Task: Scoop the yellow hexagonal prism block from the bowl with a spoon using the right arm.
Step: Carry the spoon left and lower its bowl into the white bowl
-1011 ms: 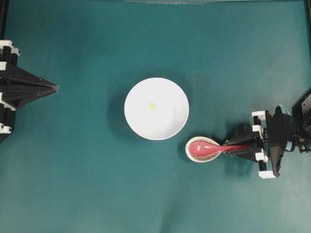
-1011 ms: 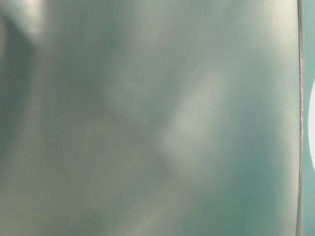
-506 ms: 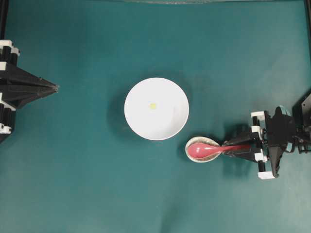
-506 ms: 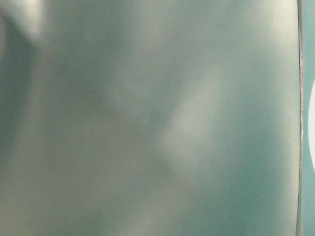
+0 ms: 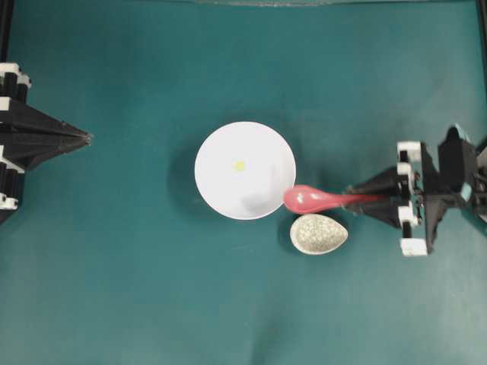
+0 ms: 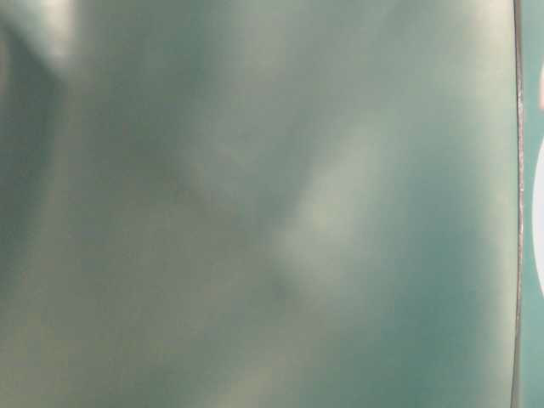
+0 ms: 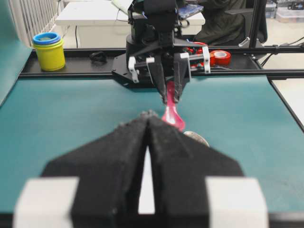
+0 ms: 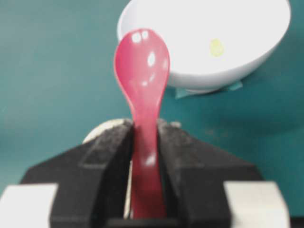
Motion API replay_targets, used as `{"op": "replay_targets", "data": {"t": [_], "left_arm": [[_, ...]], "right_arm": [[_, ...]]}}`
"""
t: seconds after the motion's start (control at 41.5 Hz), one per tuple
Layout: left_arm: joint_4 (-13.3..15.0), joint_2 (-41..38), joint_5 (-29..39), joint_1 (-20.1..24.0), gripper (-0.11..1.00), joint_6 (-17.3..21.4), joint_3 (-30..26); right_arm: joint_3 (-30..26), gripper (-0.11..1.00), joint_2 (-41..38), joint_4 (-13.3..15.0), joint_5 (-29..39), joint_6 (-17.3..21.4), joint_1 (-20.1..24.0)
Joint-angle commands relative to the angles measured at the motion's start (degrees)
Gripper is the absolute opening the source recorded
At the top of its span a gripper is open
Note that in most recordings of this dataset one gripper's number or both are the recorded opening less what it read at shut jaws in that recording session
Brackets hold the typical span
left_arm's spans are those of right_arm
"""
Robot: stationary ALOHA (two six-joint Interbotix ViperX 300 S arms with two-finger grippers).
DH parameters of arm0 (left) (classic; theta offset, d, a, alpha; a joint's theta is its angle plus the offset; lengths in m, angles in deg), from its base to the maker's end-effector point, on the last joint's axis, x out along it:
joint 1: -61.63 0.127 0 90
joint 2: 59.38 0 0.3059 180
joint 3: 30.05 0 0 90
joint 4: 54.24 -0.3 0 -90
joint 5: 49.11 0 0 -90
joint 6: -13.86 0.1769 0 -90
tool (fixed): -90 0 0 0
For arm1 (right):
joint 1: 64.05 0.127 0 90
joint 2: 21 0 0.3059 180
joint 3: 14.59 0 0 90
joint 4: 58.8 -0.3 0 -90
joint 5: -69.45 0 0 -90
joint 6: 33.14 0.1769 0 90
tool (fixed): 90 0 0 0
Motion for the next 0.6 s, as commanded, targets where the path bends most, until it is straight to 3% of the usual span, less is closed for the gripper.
{"op": "replay_targets", "data": {"t": [0.0, 0.337, 0.578], "left_arm": [[-0.18, -0.53, 0.09, 0.0, 0.0, 0.0, -0.97], [-0.18, -0.53, 0.53, 0.88, 0.0, 0.0, -1.05], [-0.18, -1.85, 0.44, 1.76, 0.0, 0.0, -0.88]], "right_arm": [[-3.87, 0.24, 4.31, -0.09, 8.88, -1.85, -3.69], [-18.98, 0.24, 9.49, 0.62, 43.15, -8.0, -15.91], [-26.81, 0.24, 6.24, 1.67, 58.36, -8.35, -21.8]]}}
